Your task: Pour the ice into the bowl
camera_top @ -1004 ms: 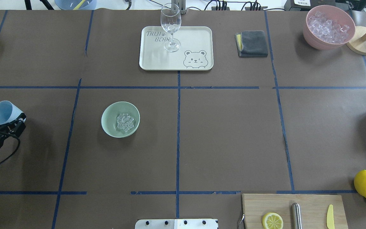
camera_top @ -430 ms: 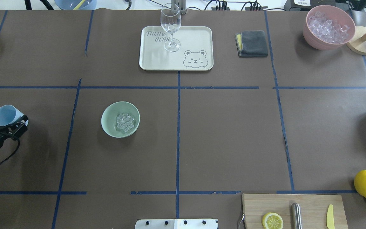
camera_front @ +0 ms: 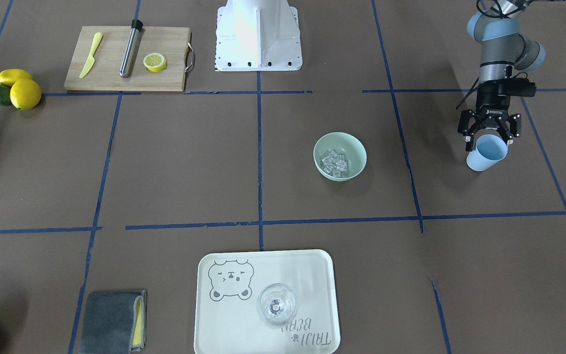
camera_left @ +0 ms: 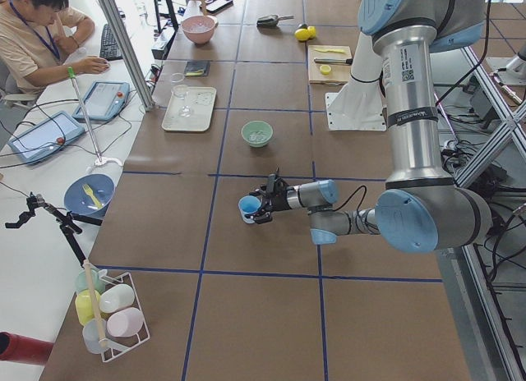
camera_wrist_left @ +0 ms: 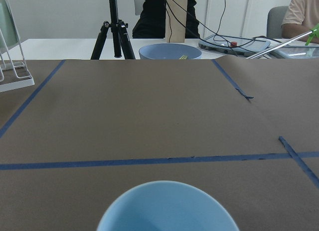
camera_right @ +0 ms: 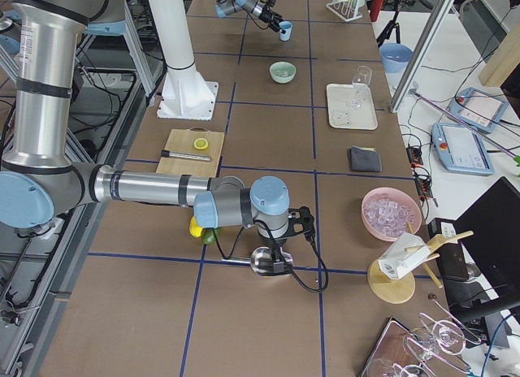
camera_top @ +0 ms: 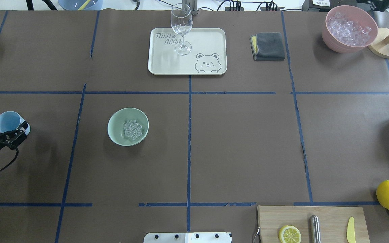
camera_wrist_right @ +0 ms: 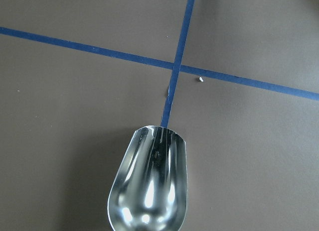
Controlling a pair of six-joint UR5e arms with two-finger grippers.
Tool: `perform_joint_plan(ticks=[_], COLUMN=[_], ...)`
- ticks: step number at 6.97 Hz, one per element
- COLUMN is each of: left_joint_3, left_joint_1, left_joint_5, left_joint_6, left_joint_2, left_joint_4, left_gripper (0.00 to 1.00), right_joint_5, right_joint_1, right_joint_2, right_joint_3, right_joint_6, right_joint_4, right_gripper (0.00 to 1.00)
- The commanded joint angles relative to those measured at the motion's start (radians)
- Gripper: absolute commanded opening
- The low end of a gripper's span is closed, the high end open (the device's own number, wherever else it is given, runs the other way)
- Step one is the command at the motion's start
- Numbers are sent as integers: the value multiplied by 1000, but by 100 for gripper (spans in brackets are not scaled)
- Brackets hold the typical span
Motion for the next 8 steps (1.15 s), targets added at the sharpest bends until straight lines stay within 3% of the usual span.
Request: perform_joint_plan(ticks=[1,2,4,6,8], left_joint_3=[-33,-56,-110,-114,-122], left_joint_1=[-58,-118,-263,-512,-848], left_joint_5=[-55,-104,-318,-673,-1052], left_joint_6=[88,152,293,516,872], left_joint_2=[27,28,40,39,19], left_joint_4=[-12,-12,-11,55,273], left_gripper=[100,100,100,100,100], right_joint_5=[0,12,119,181,176], right_joint_1=[0,0,-3,-59,-190], right_joint_2=[2,8,17,75,139], right_joint_3=[0,5,47,100,187], right_joint_6=[0,-2,-2,26,324], right_joint_4=[0,1,5,23,26], right_gripper=[100,100,100,100,100])
